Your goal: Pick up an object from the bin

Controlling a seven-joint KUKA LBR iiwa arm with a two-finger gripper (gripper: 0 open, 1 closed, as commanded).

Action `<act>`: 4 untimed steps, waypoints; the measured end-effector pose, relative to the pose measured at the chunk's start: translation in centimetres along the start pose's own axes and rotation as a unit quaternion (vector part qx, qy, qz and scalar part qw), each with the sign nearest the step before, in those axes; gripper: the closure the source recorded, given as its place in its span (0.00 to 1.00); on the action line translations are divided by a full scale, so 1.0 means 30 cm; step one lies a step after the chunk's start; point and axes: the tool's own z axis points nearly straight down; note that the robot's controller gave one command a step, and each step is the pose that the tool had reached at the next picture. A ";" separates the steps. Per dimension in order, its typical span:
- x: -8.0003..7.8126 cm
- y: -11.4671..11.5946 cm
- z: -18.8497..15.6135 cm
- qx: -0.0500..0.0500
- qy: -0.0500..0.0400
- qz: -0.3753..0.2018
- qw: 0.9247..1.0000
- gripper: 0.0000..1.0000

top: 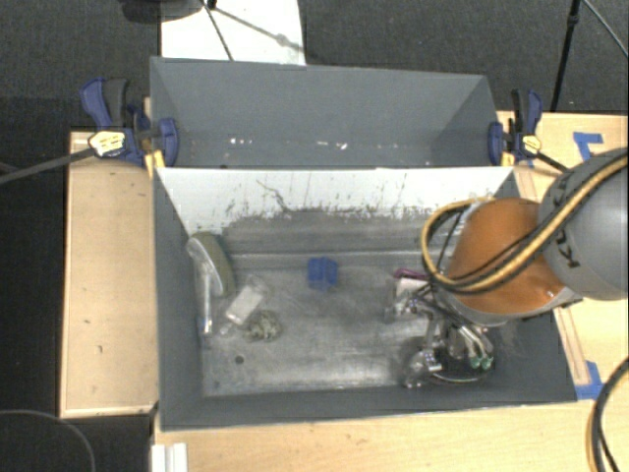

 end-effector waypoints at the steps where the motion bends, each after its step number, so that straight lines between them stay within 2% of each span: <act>1: 0.030 -0.169 -0.156 0.001 0.002 -0.196 0.981 0.00; 2: 0.029 -0.161 -0.155 0.000 0.002 -0.195 0.981 1.00; 3: -0.015 -0.115 -0.474 0.002 -0.001 -0.209 0.978 1.00; 4: -0.028 -0.098 -0.320 -0.001 0.004 -0.219 0.976 1.00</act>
Offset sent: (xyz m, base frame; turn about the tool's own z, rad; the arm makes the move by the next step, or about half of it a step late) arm -0.0060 -0.0494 0.0454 -0.3984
